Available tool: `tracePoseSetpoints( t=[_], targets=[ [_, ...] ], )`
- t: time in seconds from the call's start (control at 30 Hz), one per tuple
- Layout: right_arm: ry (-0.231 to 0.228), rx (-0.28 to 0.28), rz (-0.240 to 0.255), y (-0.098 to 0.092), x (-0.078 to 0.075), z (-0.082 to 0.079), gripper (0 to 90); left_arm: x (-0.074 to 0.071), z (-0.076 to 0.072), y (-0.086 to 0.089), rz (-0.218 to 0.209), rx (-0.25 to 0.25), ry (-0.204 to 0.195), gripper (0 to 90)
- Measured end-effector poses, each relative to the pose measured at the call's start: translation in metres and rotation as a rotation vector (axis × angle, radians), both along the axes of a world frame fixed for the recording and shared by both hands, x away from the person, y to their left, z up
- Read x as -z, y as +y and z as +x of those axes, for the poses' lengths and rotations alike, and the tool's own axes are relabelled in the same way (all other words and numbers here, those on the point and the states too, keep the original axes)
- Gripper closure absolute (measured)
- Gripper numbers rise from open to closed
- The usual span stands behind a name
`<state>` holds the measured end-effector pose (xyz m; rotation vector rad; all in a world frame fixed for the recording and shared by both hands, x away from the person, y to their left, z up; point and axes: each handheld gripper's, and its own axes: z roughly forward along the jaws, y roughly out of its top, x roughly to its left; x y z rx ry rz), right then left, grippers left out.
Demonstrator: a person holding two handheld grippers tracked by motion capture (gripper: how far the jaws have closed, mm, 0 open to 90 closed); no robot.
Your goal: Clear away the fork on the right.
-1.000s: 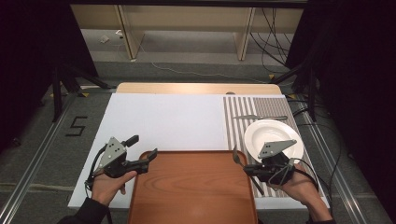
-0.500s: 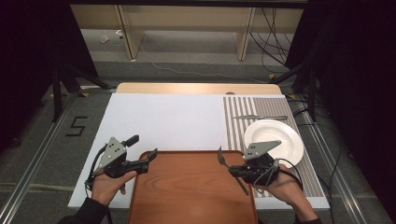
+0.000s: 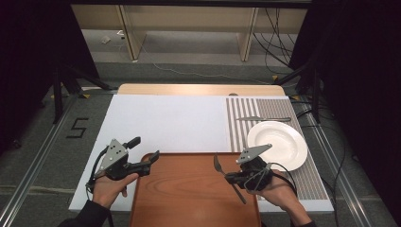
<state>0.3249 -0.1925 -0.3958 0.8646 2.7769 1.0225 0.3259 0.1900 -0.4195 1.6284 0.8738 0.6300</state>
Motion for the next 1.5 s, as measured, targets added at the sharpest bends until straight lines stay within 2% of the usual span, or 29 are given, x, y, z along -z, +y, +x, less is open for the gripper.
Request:
tracePoseSetpoints(
  t=[0.2,0.3,0.4,0.9,0.93,1.3,1.5],
  targets=[
    [0.026,-0.005,-0.006,0.006,0.006,-0.001,85.7,0.000,0.000,0.000,0.003,0.003,-0.002,17.7],
    [0.055,-0.002,-0.013,0.009,0.010,-0.001,85.7,0.000,0.000,0.000,0.003,0.003,-0.002,17.7],
    [0.060,-0.005,-0.020,0.010,0.013,-0.001,85.6,0.000,0.000,-0.001,0.004,0.004,-0.002,17.7],
    [0.115,-0.014,-0.134,0.015,0.033,0.000,85.6,0.000,-0.001,-0.002,0.005,0.008,-0.003,17.8],
    [0.125,-0.018,-0.153,0.016,0.036,0.000,85.6,0.000,-0.001,-0.002,0.006,0.009,-0.003,17.8],
    [0.169,-0.021,-0.223,0.019,0.052,0.003,85.4,0.000,-0.001,-0.002,0.004,0.008,0.000,17.8],
    [0.183,-0.022,-0.237,0.019,0.056,0.004,85.4,0.000,-0.001,-0.002,0.005,0.009,0.000,17.8]
  ],
)
